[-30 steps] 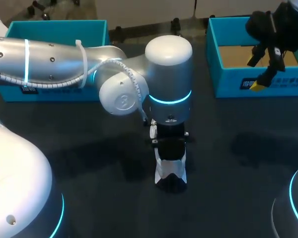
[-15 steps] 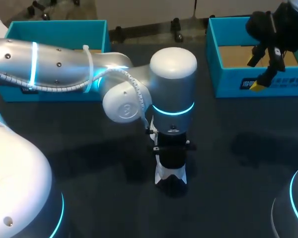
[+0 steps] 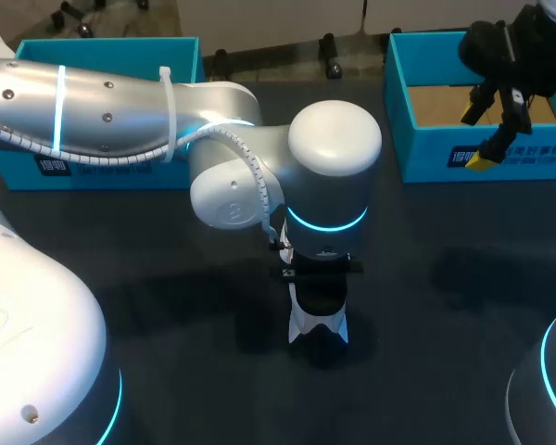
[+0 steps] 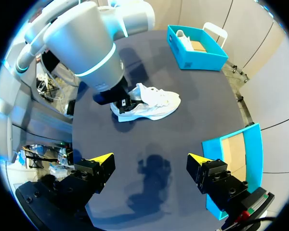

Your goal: Take the shoe out of the shoebox, open the shoe tongue, remove and reinsert the insole, then place the shoe into the shoebox

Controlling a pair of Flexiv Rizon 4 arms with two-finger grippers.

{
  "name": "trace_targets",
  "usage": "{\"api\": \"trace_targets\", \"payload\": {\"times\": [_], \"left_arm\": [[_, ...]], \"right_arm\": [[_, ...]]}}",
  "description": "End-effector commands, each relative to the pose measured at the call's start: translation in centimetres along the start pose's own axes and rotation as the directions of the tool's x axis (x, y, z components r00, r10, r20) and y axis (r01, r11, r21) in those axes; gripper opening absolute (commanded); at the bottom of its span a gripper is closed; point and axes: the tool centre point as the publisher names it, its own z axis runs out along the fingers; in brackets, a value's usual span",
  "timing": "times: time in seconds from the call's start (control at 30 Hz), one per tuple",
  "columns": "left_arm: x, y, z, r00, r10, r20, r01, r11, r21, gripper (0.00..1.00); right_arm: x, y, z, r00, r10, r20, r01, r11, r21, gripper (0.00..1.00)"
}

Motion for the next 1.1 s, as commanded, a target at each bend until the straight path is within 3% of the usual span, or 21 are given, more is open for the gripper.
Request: {"api": "trace_targets", "payload": {"times": [0.03, 0.1, 0.27, 0.73, 0.97, 1.0, 1.03, 1.07, 1.1], "left_arm": [[1.0, 0.6, -1.2, 1.0, -0.016, 0.013, 0.017, 0.996, -0.084, 0.0], [1.2, 1.2, -1.4, 1.0, -0.015, 0.005, 0.015, 0.989, -0.149, 0.0], [1.3, 2.5, -1.9, 1.0, -0.025, 0.007, 0.026, 0.98, -0.199, 0.0], [0.1, 4.7, -3.4, 1.0, 0.016, 0.016, -0.012, 0.971, -0.238, 0.0], [-0.1, 4.6, -3.4, 1.0, 0.029, 0.002, -0.028, 0.97, -0.241, 0.0], [-0.1, 4.6, -3.4, 1.0, 0.027, 0.003, -0.025, 0.971, -0.238, 0.07], [-0.1, 4.6, -3.4, 1.0, 0.025, 0.003, -0.024, 0.971, -0.237, 0.31], [-0.1, 4.6, -3.4, 1.0, 0.024, 0.004, -0.022, 0.971, -0.238, 0.43], [-0.2, 4.6, -3.4, 1.0, 0.023, 0.005, -0.021, 0.971, -0.237, 0.47]], "right_arm": [[-0.2, 0.1, 0.0, 1.0, 0.0, -0.003, 0.0, 1.0, 0.003, 1.0], [-0.2, 0.1, 0.0, 1.0, 0.0, -0.003, 0.0, 1.0, 0.003, 1.0], [-0.2, 0.1, 0.0, 1.0, 0.0, -0.003, 0.0, 1.0, 0.003, 1.0], [-0.2, 0.1, 0.0, 1.0, 0.0, -0.003, 0.0, 1.0, 0.003, 1.0], [-0.2, 0.1, 0.0, 1.0, 0.0, -0.003, 0.0, 1.0, 0.003, 1.0], [-0.2, 0.1, 0.0, 1.0, 0.0, -0.003, 0.0, 1.0, 0.003, 1.0], [-0.2, 0.1, 0.0, 1.0, 0.0, -0.003, 0.0, 1.0, 0.003, 1.0], [-0.2, 0.1, 0.0, 1.0, 0.0, -0.003, 0.0, 1.0, 0.003, 1.0], [-0.2, 0.1, 0.0, 1.0, 0.0, -0.003, 0.0, 1.0, 0.003, 1.0]]}}
